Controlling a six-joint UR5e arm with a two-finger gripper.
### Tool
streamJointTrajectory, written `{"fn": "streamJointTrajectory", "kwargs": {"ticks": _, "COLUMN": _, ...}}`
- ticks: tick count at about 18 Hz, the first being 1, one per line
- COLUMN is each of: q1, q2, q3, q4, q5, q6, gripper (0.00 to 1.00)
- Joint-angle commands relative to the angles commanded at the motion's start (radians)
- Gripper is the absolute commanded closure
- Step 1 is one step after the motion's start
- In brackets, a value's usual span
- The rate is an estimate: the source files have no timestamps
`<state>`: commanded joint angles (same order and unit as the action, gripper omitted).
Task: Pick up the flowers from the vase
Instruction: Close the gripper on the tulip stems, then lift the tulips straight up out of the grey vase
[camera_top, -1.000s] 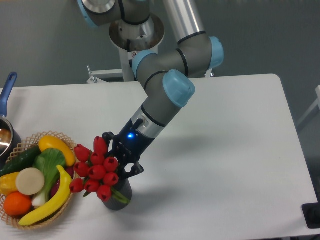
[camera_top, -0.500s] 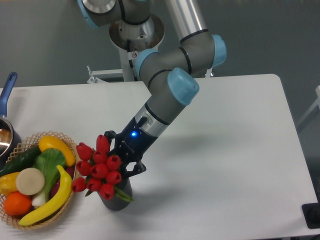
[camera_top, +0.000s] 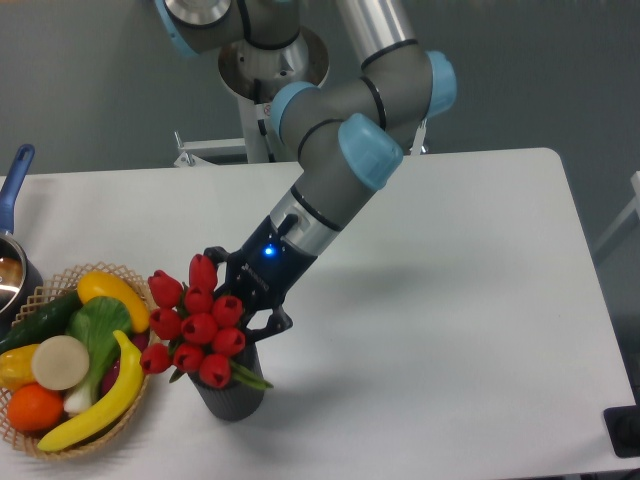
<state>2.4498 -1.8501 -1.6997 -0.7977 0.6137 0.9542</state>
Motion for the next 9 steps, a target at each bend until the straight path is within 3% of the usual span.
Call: {"fn": "streamJointTrajectory", "kwargs": {"ticks": 9, "q1": 0.017, "q2": 0.046, "q3": 0.057, "q4": 0.000, "q5": -0.022, "q6": -0.152, "gripper": 0.60}}
